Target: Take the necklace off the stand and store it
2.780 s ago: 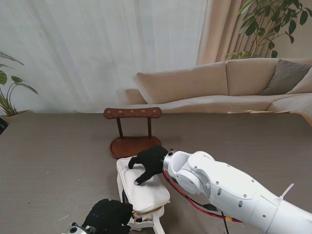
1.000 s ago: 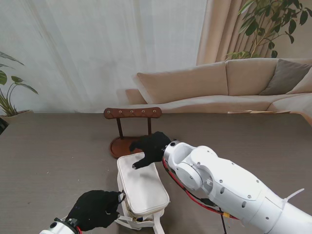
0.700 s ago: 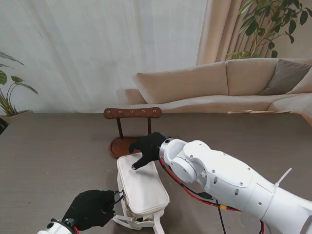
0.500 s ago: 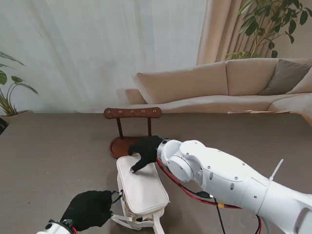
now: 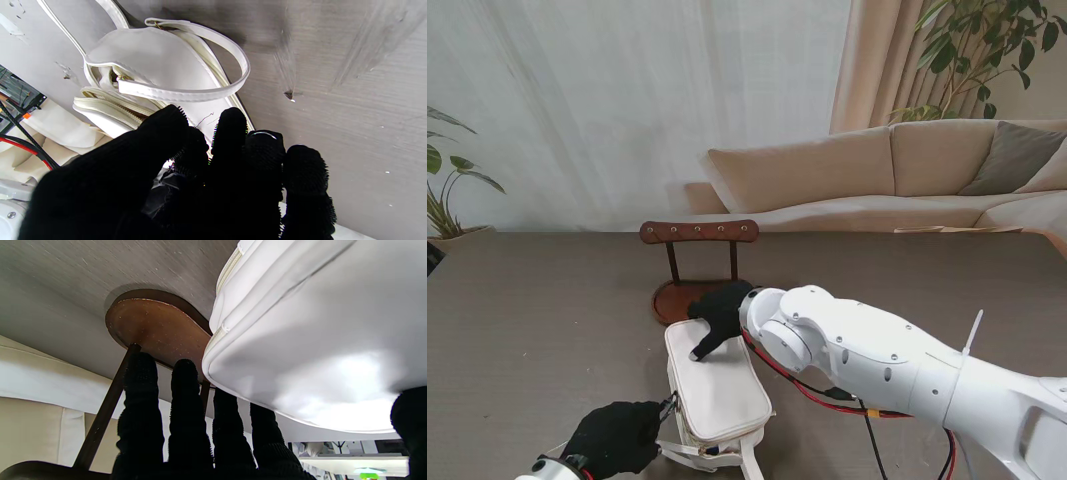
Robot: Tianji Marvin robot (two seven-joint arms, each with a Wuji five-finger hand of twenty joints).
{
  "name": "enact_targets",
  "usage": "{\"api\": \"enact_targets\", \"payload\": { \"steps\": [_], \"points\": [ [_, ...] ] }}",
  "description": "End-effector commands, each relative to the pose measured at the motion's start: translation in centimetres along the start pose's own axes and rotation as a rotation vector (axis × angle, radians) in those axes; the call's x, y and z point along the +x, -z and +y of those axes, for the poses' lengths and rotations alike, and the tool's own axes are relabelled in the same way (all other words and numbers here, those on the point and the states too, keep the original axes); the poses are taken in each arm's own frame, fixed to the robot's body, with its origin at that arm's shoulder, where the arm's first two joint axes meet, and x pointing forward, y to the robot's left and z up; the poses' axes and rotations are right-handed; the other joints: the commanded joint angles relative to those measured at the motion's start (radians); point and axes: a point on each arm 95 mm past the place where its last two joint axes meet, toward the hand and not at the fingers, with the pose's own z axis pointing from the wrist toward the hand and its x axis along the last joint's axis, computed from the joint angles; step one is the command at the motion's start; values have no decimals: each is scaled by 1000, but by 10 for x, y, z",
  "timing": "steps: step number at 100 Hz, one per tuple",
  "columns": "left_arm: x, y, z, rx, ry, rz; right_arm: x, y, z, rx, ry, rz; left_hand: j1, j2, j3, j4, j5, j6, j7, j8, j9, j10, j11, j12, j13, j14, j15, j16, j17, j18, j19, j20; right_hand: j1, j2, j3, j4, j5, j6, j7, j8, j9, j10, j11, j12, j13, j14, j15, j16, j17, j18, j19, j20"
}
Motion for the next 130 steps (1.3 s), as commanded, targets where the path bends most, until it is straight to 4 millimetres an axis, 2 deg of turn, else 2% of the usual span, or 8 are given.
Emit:
{"api": "enact_targets", "payload": {
  "steps": [1,35,48,64,68,74,89,130],
  "points": [
    [-1,0,8,-37,10,-8,4,-2,-4,41,7,23,6,-12,33,-53,-18,19,39,-4,11,-9,-1,13,9,-31,27,3,5,-4,23,-3,-4,-15,-13,25,1,-17,35,-3,-34,31,23,0,-16,13,14,0,-289,5,-16,16],
    [-3,2,11,-44,17,-19,5,-10,-14,73,45,43,10,-15,34,-52,-18,24,38,-12,12,2,-4,11,9,-20,23,0,-4,4,21,-3,177,-137,61,38,302,-116,246,134,186,-33,163,119,144,-52,201,97,-228,-21,65,28],
    [-3,1,7,-40,20,-10,5,-12,-20,60,45,41,10,-15,34,-52,-17,25,37,-14,12,-1,-3,12,9,-19,23,0,-4,3,21,-3,144,-267,363,-28,375,-141,305,197,296,-70,205,190,222,-74,281,138,-188,-32,125,10],
    [-3,1,5,-42,14,-5,2,-17,-28,10,32,40,10,-15,34,-51,-17,25,37,-14,10,0,-3,13,9,-22,22,0,-5,2,21,-3,211,-407,545,-60,526,-173,386,247,528,-118,268,258,389,-125,411,205,-63,-61,248,19],
    [-3,2,5,-39,9,-8,1,-19,-29,4,26,39,9,-15,34,-52,-17,25,37,-14,10,-2,-3,13,9,-22,22,0,-5,2,21,-3,272,-484,579,-200,571,-210,467,121,605,-121,273,284,443,-143,448,222,-25,-69,288,6],
    [-4,4,4,-32,4,-12,-1,-21,-32,2,7,37,9,-15,34,-52,-17,25,37,-14,11,-1,-3,13,9,-23,23,0,-3,1,22,-3,346,-547,599,-270,622,-257,574,41,692,-116,287,305,513,-149,503,243,37,-75,343,8],
    [-7,7,-1,-11,-13,-14,-6,-20,-36,-4,-15,22,9,-15,34,-52,-17,25,37,-14,11,-2,-3,13,9,-23,23,0,-4,1,21,-3,386,-521,661,-252,750,-286,643,52,832,-106,318,376,657,-147,621,286,174,-87,447,24],
    [-20,-17,-28,5,-48,55,-36,-10,-42,76,-22,-85,7,-15,34,-52,-17,25,37,-15,13,-2,-3,12,10,-22,25,0,-3,1,22,-3,347,-520,766,-216,809,-229,634,233,900,-88,371,484,668,-175,877,353,264,-83,508,50]
  ]
}}
